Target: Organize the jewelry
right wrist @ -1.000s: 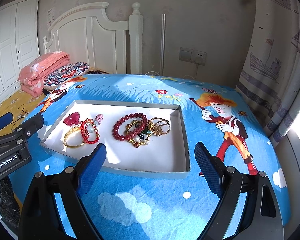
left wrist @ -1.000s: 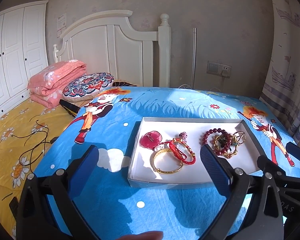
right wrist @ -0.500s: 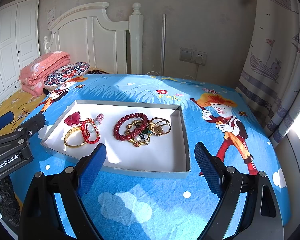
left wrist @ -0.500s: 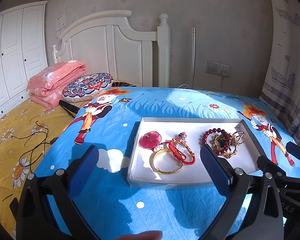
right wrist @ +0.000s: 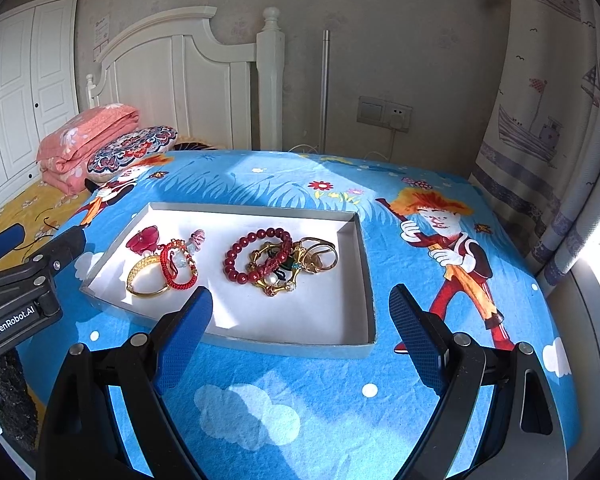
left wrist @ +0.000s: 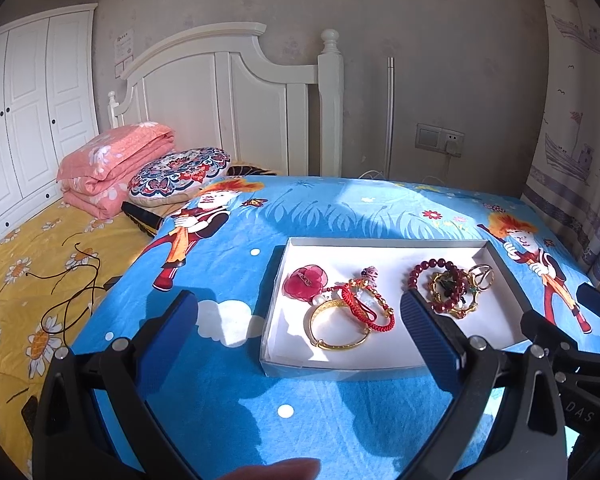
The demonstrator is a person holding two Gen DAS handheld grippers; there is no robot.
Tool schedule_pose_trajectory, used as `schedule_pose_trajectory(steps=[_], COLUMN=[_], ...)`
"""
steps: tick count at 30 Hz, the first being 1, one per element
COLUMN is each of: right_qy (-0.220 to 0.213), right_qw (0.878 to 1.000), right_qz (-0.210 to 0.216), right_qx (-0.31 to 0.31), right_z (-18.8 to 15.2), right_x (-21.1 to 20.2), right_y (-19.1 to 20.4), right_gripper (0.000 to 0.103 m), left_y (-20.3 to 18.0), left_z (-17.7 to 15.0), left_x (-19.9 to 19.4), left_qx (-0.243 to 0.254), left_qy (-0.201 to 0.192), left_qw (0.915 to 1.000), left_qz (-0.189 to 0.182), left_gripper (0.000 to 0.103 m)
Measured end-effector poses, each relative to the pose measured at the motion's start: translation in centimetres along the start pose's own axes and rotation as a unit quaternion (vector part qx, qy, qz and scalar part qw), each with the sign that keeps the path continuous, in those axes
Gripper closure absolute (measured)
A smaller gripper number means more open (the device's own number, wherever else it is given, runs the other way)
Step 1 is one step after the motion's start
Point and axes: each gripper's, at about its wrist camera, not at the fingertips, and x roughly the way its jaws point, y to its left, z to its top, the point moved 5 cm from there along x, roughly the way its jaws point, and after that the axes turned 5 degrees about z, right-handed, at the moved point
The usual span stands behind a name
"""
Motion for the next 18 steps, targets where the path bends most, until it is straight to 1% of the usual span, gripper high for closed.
schedule_pose_trajectory(steps=[9, 12, 18], right_qy=[0.003, 0.005, 0.011], right_qw=[1.000, 1.000, 1.000], right_qz=[0.001, 0.001, 0.000], right_qx=[0.000, -0.001, -0.001], right_z=[0.0, -0.1, -0.5], right_x=[0.0, 0.1, 0.6], right_y=[-0.2, -0.2, -0.3], right_gripper=[0.019, 0.019, 0.019], left_y=[-0.1, -0.2, -0.1], left_z=[-0.5, -0.9, -1.5], left_x=[0.4, 0.7, 1.2], left_qx=[0.006, 0.012, 0.009], left_qy=[0.005, 0.011, 0.014], left_qw=[1.0000, 0.9998, 0.9998], left_qz=[0.003, 0.010, 0.010], left_gripper=[0.005, 0.005, 0.005])
